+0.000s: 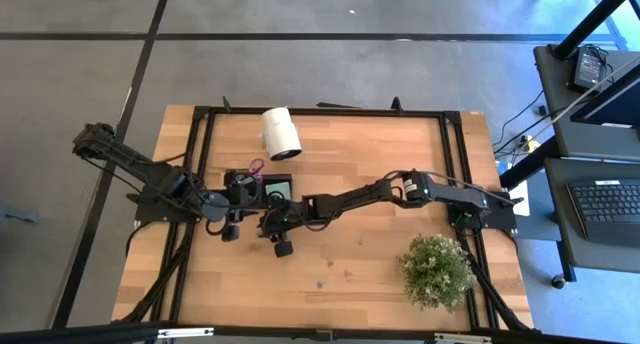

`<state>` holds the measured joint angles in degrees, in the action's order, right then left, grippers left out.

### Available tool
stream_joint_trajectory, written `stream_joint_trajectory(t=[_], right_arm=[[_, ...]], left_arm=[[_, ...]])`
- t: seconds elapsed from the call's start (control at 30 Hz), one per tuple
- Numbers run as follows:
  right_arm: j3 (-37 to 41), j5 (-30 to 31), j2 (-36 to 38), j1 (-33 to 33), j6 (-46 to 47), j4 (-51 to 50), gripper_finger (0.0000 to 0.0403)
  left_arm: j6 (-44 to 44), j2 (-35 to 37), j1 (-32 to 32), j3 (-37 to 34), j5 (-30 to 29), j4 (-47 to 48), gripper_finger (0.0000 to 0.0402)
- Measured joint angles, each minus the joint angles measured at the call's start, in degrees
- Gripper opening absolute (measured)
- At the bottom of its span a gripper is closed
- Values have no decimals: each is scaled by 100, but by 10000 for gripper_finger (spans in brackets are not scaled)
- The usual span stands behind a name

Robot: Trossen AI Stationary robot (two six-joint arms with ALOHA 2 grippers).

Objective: Pick and place office supplies into organizer
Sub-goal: Put the blue binder clip into the black desk organizer

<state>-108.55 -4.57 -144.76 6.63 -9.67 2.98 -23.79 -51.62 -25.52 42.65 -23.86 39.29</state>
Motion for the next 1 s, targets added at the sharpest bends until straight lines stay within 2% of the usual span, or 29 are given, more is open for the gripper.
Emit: stream_joint_trajectory(t=[0.13, 0.33, 0.7, 0.8, 0.87, 1.0], right_arm=[[9, 41, 239, -9, 15, -611, 153], [2, 41, 879, -2, 22, -2485, 154], [14, 1, 1631, 102, 207, -5139, 154], [57, 66, 1793, 116, 351, -5394, 154], [359, 253, 1975, 118, 500, -5423, 154], [1616, 895, 2820, 110, 992, -4927, 154]], left_arm=[[-256, 0, 2, 0, 114, -2, 88], [-261, -2, 0, 0, 592, -31, 88], [-256, -2, 2, 0, 608, -184, 88], [-259, -2, 2, 0, 702, -182, 88], [-294, -2, 2, 0, 714, -181, 89], [-292, -2, 2, 0, 739, -188, 89]])
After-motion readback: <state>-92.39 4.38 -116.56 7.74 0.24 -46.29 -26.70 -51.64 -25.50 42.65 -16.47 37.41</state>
